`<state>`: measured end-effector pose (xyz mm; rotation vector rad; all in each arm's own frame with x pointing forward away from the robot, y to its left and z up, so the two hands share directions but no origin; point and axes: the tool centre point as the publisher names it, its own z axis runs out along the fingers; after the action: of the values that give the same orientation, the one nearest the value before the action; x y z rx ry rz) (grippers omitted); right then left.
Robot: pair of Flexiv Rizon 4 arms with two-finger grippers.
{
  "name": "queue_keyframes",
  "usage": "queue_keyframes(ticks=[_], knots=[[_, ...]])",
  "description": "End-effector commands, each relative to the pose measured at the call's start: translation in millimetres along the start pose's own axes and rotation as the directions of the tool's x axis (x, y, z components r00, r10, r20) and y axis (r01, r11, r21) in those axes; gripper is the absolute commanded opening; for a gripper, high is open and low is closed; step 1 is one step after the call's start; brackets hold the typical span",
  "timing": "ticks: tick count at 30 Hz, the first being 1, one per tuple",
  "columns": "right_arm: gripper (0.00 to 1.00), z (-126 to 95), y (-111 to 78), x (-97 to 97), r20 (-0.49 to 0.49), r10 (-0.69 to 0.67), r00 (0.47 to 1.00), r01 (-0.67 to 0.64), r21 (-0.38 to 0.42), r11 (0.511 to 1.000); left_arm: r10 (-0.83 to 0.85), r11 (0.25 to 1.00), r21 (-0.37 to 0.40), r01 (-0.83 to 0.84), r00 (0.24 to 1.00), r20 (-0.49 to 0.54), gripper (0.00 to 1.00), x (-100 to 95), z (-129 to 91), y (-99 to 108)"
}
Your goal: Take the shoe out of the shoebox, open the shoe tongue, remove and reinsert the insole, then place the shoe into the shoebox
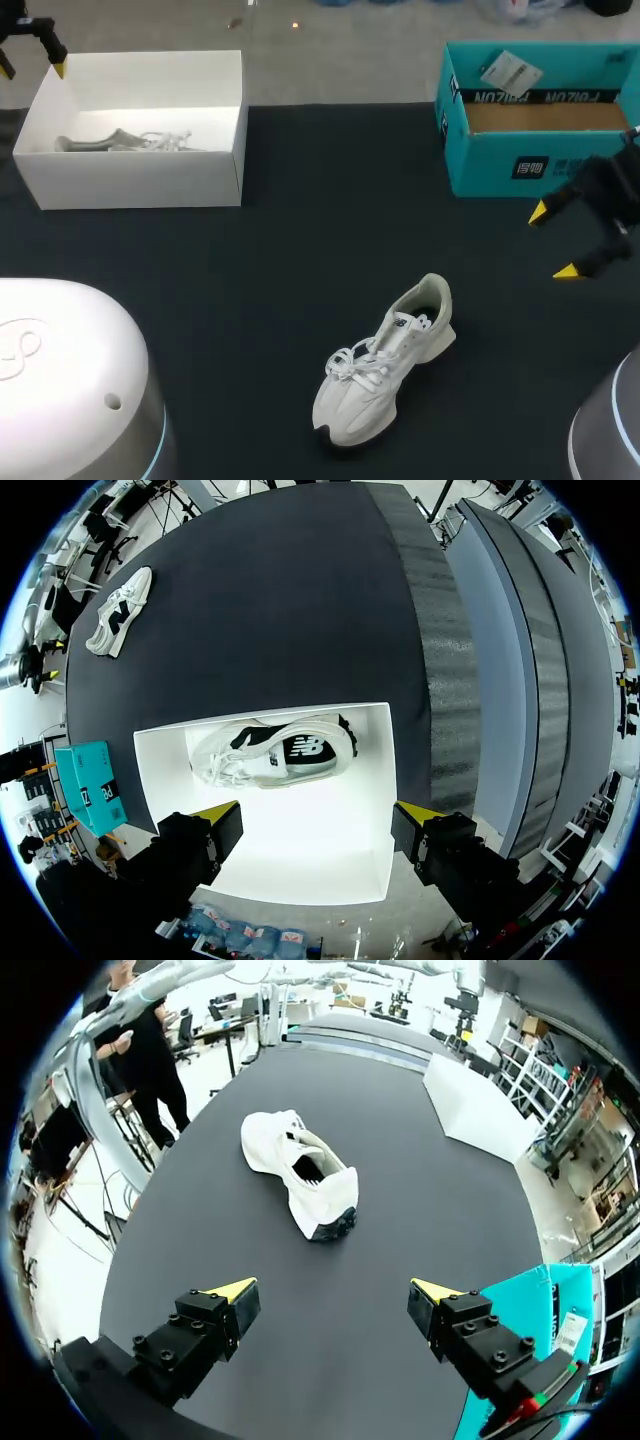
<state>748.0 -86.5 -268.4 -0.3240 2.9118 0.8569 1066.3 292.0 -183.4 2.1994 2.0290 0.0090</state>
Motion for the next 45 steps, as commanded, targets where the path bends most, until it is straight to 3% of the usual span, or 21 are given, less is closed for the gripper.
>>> queue_keyframes(ticks=[1, 6, 12, 16, 22, 45], knots=[[1.0, 5, -19.4, 17.2, 0.069, -0.059, 0.996, 0.072, -0.206, 0.976, 0.001, 1.0, 0.001, -0.001, 1.0, -0.001, 1.0, 0.5, -1, 0], [1.0, 8, -27.2, 21.7, 0.069, -0.002, 0.998, 0.017, -0.22, 0.975, 0.001, 1.0, 0.001, -0.001, 1.0, -0.001, 1.0, 0.5, -1, 0], [1.0, 3, -30.1, 24.6, 0.106, 0.034, 0.994, -0.017, -0.158, 0.987, 0.001, 1.0, 0.001, -0.001, 1.0, -0.001, 1.0, 0.5, -1, 0], [1.0, -4, -34.2, 28.0, 0.17, 0.128, 0.977, -0.106, -0.131, 0.986, 0.001, 1.0, 0.001, -0.001, 1.0, -0.001, 1.0, 0.5, -1, 0], [1.0, -10, -39.1, 31.7, 0.222, 0.232, 0.947, -0.188, -0.201, 0.961, 0.001, 1.0, 0.001, -0.001, 1.0, -0.001, 1.0, 0.5, -1, 0], [1.0, 5, -35.5, 40.0, 0.207, 0.256, 0.944, -0.217, -0.193, 0.957, 0.001, 1.0, 0.001, -0.001, 1.0, -0.001, 1.0, 0.5, -1, 0]])
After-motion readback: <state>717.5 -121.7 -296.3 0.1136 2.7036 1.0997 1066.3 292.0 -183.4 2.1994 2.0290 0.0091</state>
